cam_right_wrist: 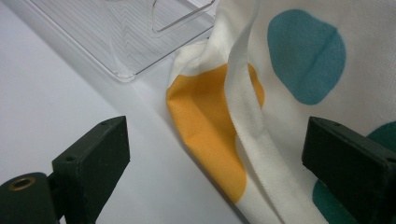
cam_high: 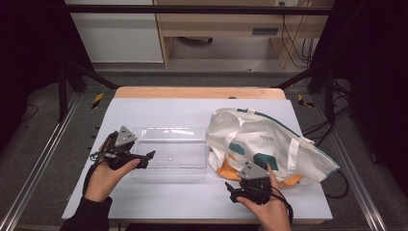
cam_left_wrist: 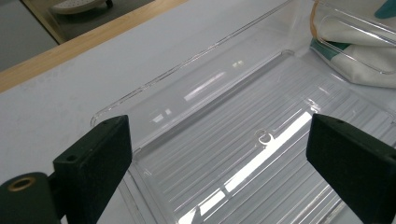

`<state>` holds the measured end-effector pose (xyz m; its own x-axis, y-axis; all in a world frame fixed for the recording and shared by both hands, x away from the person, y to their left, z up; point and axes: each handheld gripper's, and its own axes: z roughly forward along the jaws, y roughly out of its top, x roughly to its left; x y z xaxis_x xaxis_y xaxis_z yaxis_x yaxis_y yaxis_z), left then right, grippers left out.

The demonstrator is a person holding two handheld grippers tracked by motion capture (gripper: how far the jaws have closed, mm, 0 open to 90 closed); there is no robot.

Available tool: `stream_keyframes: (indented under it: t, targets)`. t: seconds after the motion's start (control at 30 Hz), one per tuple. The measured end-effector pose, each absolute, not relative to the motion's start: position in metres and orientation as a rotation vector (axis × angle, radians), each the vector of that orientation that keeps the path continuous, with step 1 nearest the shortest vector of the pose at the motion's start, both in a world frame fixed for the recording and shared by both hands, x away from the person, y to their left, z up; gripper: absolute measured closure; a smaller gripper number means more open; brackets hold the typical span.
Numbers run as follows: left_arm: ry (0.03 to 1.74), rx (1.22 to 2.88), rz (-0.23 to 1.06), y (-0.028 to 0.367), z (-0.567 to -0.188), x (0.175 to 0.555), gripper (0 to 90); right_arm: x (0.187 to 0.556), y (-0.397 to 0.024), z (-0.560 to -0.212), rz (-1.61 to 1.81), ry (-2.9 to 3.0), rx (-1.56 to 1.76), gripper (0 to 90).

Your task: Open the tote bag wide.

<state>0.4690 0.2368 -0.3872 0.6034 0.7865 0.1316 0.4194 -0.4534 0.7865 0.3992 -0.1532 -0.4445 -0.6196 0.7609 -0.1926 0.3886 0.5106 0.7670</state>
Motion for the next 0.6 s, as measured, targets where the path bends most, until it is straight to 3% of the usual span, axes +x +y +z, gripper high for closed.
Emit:
stream_keyframes:
  t: [0.6]
  targets:
    - [0.849,2.142,0.642,0.212,-0.384,0.462,6.7,0.397,-0.154,-0.441,0.937,2.178,0.894,9.2]
